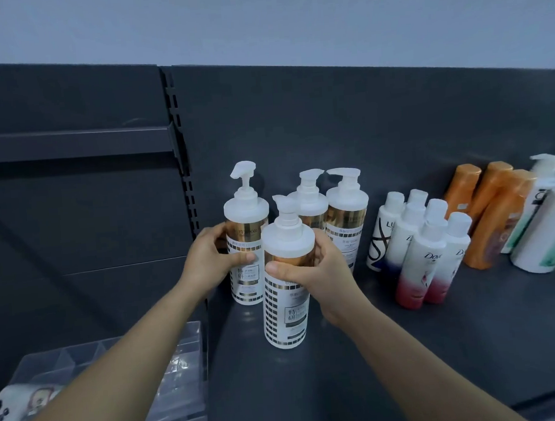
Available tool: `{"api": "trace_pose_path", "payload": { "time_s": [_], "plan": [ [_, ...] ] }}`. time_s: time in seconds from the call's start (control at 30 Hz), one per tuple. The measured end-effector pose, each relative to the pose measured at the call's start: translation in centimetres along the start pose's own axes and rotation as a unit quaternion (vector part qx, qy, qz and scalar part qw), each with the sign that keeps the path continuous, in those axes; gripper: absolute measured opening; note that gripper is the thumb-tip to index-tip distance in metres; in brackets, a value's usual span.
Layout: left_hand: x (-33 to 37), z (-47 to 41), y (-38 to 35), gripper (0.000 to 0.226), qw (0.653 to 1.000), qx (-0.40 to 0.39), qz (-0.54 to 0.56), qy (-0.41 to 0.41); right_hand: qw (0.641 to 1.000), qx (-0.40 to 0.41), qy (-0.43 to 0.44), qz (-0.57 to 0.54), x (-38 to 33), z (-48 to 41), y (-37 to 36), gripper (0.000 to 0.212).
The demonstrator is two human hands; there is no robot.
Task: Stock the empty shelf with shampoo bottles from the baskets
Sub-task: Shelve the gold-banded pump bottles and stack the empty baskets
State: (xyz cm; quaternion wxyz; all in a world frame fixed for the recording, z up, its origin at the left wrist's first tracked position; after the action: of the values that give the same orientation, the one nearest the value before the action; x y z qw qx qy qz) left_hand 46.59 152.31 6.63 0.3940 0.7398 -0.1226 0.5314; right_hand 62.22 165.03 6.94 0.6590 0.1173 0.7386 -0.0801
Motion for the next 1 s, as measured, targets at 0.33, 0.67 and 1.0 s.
{"api": "trace_pose_path", "payload": {
  "time_s": [0.33, 0.67, 1.0],
  "plan": [
    [-2.2, 1.9, 0.4, 0.067, 0.999, 0.006, -0.031, 0.009, 0.999, 0.029, 0.041, 0.014, 0.3, -1.8, -2.5, 0.065],
    [-3.0, 6.1, -2.2, 0.091, 0.994, -0.102, -0.041, 0.026, 0.985, -0.003, 0.013, 0.171, 0.9, -1.7, -2.6, 0.069],
    [-3.2, 6.6, -3.4, 0.060, 0.998, -0.067, -0.023, -0.001, 0.976, 0.022, -0.002, 0.218, 1.4, -0.1, -2.6, 0.057]
  ]
}}
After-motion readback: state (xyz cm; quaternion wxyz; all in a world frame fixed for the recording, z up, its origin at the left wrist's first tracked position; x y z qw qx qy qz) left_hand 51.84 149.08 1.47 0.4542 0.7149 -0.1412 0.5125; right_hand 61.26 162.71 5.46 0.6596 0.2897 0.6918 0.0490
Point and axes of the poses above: each hand's wrist, its own z-axis away from the middle knuckle, its own y-axis out of the back of the hand, x = y × z, the point moved 6 cm from there along -z, towards the middle knuckle, and after that the axes turned 14 degrees about -x, right-handed, at the moved point
